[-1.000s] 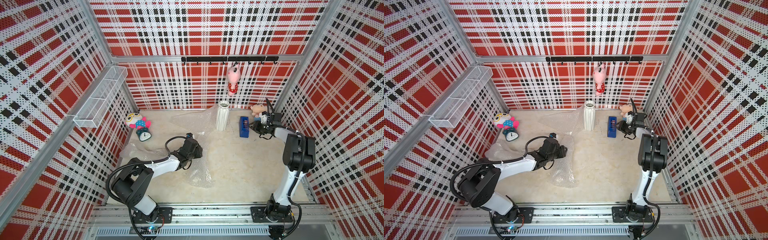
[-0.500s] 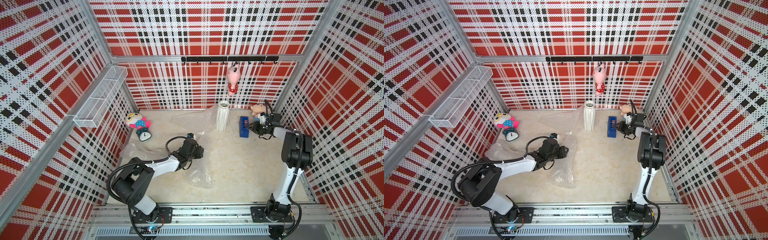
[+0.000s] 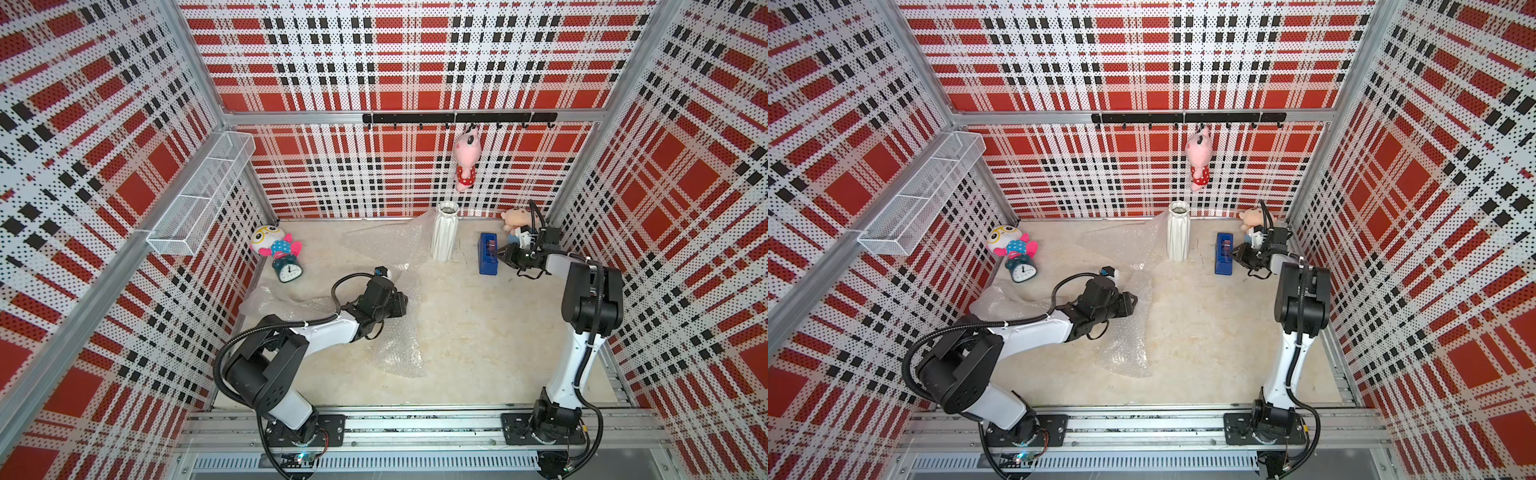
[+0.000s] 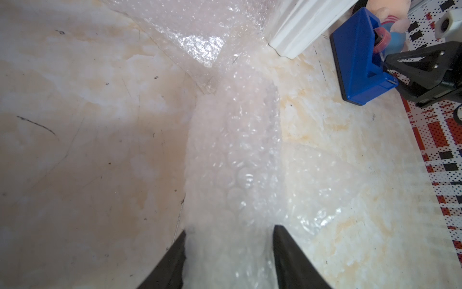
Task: Wrap vases in bubble wrap
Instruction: Tear off the tape using the Tape Cutter.
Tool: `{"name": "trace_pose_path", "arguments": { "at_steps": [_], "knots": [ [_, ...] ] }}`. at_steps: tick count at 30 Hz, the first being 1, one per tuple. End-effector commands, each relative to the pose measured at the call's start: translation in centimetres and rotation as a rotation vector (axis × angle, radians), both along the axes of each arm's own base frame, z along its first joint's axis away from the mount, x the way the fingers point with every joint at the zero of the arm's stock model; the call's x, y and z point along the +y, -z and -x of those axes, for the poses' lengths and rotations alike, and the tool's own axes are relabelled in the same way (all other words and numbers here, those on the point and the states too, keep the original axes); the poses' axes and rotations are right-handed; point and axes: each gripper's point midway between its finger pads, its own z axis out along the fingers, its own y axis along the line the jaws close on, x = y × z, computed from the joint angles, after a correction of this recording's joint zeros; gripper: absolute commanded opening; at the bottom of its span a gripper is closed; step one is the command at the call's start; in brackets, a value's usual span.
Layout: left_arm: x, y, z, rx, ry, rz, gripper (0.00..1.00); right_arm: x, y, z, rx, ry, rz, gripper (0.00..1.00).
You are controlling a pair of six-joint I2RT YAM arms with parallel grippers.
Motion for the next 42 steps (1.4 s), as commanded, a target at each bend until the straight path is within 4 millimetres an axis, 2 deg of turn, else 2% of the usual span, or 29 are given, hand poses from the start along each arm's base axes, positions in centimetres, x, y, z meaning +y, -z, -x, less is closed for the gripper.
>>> {"name": "trace_pose_path", "arguments": {
  "at_steps": [1,13,19,25,42],
  "knots": [
    [0.3,2.1,1.3,0.067,0.030,-0.029,0.52,0.9,-1.7,0.3,-0.039,-0.020,0.022,0.31],
    [0.3,2.3,1.5,0.069,0.030,-0.034,0.52,0.7,-2.7,1.3,-0.049,-0.017,0.014,0.31],
    [0.3,2.2,1.4,0.067,0.029,-0.033,0.52,1.1,-2.9,1.6,-0.051,-0.028,-0.019,0.36],
    [0.3,2.3,1.5,0.069,0.028,-0.036,0.52,1.7,-3.0,1.2,-0.050,-0.057,-0.065,0.30],
    [0.3,2.1,1.4,0.065,0.023,-0.031,0.51,1.9,-1.7,0.7,-0.018,-0.064,-0.106,0.27]
  ]
}}
